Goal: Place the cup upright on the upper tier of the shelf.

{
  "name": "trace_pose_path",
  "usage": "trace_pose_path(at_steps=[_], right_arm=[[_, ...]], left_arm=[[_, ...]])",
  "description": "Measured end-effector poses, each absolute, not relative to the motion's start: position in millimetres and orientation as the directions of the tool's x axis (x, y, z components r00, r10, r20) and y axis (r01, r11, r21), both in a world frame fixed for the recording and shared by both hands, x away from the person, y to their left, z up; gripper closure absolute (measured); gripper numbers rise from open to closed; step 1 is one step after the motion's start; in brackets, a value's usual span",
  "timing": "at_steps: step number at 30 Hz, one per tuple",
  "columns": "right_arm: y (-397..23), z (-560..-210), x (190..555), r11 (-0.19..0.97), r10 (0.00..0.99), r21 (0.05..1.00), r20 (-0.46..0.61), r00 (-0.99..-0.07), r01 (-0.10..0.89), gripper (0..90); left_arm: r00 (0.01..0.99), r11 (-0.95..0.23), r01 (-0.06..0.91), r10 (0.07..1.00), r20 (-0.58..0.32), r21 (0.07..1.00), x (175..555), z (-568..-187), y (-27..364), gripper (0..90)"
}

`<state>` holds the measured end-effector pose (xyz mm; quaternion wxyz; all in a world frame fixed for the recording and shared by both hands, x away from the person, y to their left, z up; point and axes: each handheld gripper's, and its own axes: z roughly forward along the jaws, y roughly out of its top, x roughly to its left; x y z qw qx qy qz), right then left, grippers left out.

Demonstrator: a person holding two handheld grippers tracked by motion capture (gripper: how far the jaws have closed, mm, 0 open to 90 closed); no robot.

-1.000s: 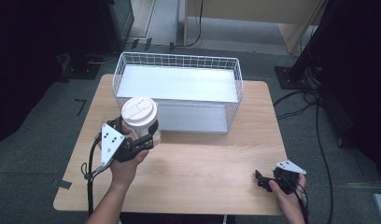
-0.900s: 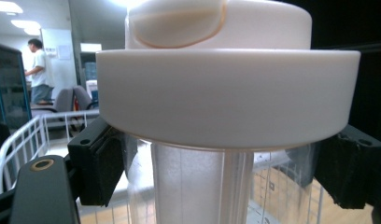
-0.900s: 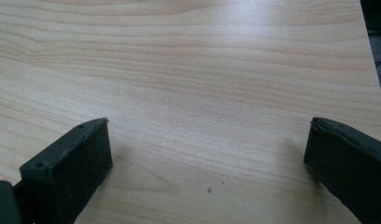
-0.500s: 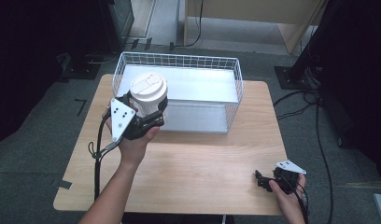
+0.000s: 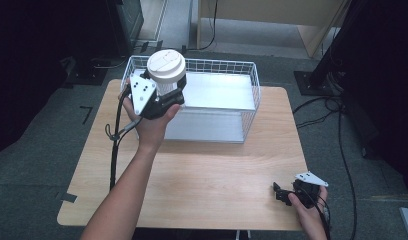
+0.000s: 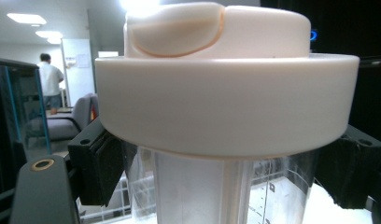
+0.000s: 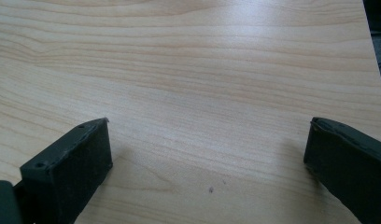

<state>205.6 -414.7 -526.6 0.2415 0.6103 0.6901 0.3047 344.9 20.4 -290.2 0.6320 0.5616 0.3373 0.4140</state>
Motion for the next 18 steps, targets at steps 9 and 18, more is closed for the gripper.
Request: trace_pose_path(at_steps=[9,18], right_arm=[[-414,-526,205,0.068,0.99,0.716,0.04,-0.138,0.695,1.1],[-415,-526,205,0.063,0.989,0.718,0.047,-0.139,0.693,1.3]], left_arm=[[0.355,0.03,-0.127,0.935,0.017,0.991,383,-284,19,15.8],[0.324,-0.022,-0.119,0.944,0.06,0.993,407,-286,5,15.7]])
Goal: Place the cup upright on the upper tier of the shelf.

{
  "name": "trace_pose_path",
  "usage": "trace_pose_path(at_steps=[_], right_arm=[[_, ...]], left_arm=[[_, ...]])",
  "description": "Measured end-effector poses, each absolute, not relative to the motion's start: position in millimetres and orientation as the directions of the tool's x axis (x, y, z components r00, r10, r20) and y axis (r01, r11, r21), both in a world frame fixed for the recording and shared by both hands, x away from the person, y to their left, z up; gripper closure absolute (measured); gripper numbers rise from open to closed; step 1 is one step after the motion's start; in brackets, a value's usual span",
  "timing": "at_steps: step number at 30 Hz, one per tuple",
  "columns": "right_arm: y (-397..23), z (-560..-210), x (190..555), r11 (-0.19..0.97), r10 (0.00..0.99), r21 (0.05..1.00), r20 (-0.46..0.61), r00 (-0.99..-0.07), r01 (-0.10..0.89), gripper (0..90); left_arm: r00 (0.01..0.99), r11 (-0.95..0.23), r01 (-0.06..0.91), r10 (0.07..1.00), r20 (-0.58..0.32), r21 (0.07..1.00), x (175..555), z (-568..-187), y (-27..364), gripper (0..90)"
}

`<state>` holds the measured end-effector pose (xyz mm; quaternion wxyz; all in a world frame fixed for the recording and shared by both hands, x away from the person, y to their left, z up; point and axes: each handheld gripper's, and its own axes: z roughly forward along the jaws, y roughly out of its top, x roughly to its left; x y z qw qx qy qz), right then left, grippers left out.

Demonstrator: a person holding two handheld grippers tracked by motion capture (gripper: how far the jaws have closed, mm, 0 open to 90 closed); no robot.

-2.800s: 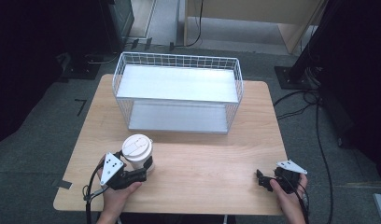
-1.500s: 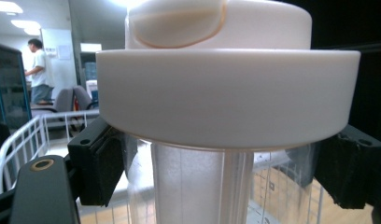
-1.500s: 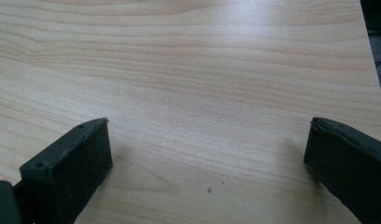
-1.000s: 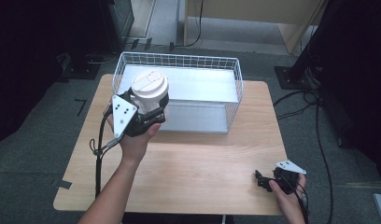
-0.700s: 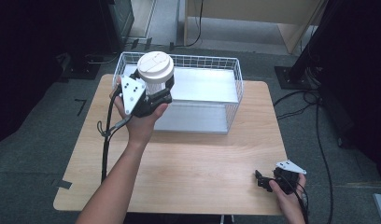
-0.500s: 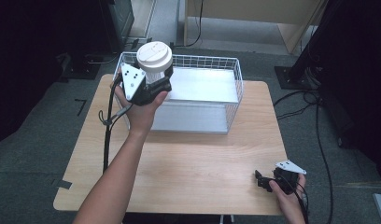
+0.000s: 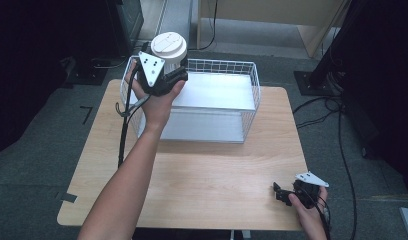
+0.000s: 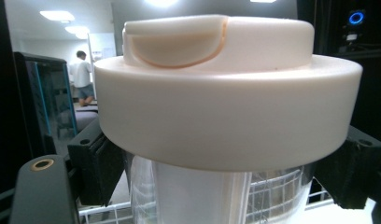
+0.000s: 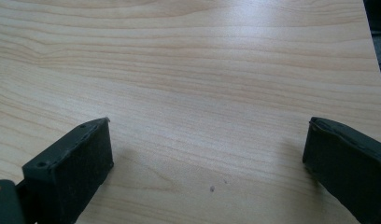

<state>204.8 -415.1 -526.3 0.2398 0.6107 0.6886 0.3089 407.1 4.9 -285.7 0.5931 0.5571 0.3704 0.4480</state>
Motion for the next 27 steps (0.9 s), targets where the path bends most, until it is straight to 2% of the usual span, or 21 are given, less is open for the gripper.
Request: trace_pose_path(at_steps=[8,12,20,23,24,27], right_arm=[[-415,-526,205,0.057,0.989,0.719,0.055,-0.139,0.692,1.2],[-416,-526,204,0.054,0.988,0.72,0.062,-0.142,0.692,1.3],[-416,-526,204,0.057,0.988,0.72,0.058,-0.142,0.692,1.3],[-415,-526,204,0.062,0.988,0.721,0.053,-0.144,0.691,1.3],[-415,-526,204,0.061,0.989,0.72,0.053,-0.142,0.692,1.3],[-415,-526,204,0.061,0.988,0.72,0.053,-0.142,0.692,1.3]], left_arm=[[0.296,-0.047,-0.096,0.952,0.074,0.994,428,-293,-1,15.8],[0.3,-0.019,-0.065,0.953,0.037,0.998,435,-291,-1,15.8],[0.307,-0.056,-0.041,0.949,0.066,0.998,443,-290,-4,15.2],[0.279,-0.038,0.007,0.96,0.035,0.999,444,-288,0,13.1],[0.289,-0.016,0.038,0.957,0.004,0.999,445,-287,2,7.7],[0.331,0.026,0.082,0.942,-0.052,0.996,448,-285,7,5.5]])
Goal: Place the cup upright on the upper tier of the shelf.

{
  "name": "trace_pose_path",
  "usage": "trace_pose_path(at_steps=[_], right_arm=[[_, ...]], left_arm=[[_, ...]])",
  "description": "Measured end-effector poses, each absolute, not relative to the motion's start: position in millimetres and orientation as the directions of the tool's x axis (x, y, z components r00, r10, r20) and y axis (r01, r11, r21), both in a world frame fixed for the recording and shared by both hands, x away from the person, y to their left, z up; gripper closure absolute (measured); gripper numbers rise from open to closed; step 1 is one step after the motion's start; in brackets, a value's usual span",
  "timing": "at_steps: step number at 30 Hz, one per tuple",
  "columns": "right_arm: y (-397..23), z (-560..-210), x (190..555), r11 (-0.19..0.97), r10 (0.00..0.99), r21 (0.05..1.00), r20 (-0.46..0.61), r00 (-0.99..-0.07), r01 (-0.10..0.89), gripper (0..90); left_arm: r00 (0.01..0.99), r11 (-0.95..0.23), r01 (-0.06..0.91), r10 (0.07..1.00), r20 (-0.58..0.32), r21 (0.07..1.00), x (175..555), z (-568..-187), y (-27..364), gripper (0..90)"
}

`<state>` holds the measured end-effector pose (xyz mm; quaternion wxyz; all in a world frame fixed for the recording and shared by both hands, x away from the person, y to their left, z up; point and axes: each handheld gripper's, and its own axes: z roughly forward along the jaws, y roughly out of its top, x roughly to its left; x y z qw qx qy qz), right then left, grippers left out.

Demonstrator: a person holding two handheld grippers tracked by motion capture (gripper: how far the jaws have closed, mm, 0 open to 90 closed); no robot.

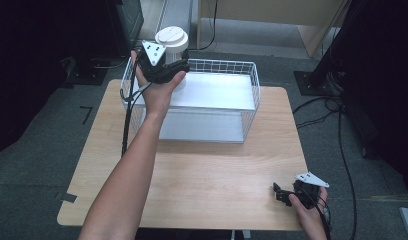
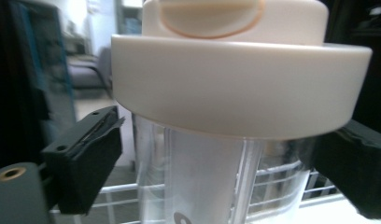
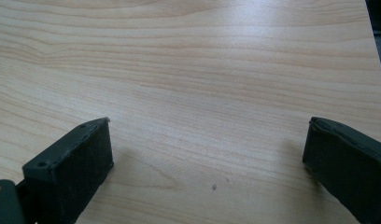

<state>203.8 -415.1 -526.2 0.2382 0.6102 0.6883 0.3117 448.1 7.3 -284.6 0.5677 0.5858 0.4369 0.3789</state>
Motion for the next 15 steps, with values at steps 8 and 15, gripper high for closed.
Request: trace_pose_path(at_steps=[8,15], right_arm=[[-415,-526,204,0.061,0.988,0.721,0.054,-0.144,0.691,1.2],[-415,-526,204,0.064,0.988,0.719,0.051,-0.144,0.692,1.2]], left_arm=[[0.33,-0.026,0.082,0.944,-0.003,0.996,441,-288,11,0.0],[0.332,-0.02,0.066,0.943,-0.003,0.998,425,-290,17,0.0]])
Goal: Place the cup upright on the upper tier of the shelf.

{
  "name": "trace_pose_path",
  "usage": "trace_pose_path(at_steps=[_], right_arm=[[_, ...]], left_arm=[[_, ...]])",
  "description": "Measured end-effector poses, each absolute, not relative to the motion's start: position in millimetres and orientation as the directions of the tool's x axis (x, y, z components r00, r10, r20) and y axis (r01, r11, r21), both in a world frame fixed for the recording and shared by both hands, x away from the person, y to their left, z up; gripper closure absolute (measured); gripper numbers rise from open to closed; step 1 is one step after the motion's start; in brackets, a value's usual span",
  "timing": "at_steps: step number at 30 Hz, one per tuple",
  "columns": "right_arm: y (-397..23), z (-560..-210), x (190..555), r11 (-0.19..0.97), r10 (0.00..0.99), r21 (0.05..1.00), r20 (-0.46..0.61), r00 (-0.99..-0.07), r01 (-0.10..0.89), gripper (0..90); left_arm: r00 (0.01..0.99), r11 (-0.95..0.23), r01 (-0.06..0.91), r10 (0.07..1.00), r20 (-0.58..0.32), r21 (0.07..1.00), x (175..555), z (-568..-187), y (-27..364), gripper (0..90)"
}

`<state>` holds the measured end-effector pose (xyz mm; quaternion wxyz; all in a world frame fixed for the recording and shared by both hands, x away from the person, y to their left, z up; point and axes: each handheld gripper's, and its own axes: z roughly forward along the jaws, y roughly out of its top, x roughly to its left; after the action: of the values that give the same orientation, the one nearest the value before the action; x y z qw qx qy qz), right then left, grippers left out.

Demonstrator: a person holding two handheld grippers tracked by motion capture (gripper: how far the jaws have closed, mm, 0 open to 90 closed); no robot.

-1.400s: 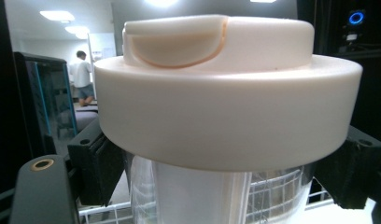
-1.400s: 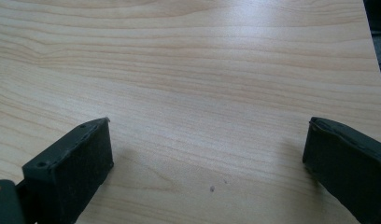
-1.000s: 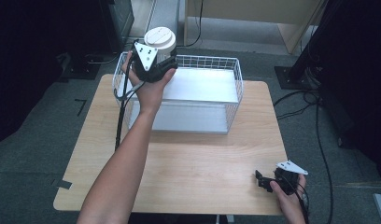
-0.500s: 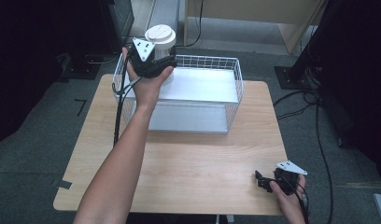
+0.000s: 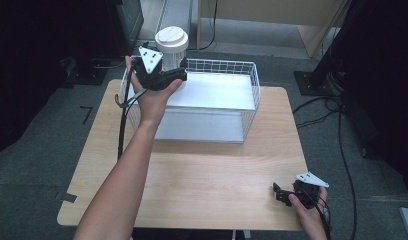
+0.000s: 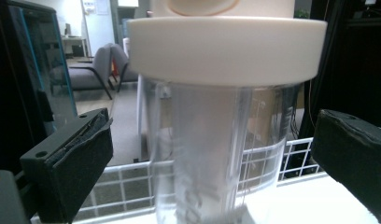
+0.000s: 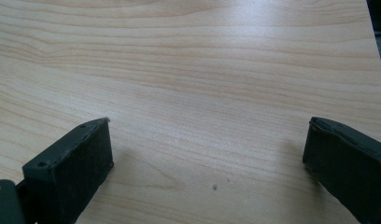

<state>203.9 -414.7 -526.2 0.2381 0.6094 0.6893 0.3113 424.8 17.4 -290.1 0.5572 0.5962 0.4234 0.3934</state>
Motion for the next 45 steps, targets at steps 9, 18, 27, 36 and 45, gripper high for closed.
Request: trace_pose_path(at_steps=[9,18,27,36,45], right_arm=[[-413,-526,204,0.079,0.989,0.712,0.033,-0.146,0.697,1.2],[-413,-526,204,0.083,0.989,0.713,0.029,-0.148,0.696,1.2],[-412,-527,205,0.083,0.988,0.714,0.03,-0.149,0.695,1.2],[-412,-527,205,0.083,0.988,0.714,0.03,-0.149,0.695,1.2],[-412,-526,205,0.084,0.988,0.713,0.029,-0.149,0.696,1.2]], left_arm=[[0.352,-0.001,0.011,0.936,-0.003,1.0,389,-296,35,0.0],[0.371,-0.073,-0.053,0.925,0.087,0.996,352,-310,44,0.0],[0.393,-0.025,-0.071,0.918,0.051,0.997,317,-330,60,0.0],[0.42,-0.042,-0.085,0.904,0.074,0.996,289,-350,64,0.0],[0.421,-0.064,-0.055,0.903,0.081,0.996,274,-373,66,0.0]])
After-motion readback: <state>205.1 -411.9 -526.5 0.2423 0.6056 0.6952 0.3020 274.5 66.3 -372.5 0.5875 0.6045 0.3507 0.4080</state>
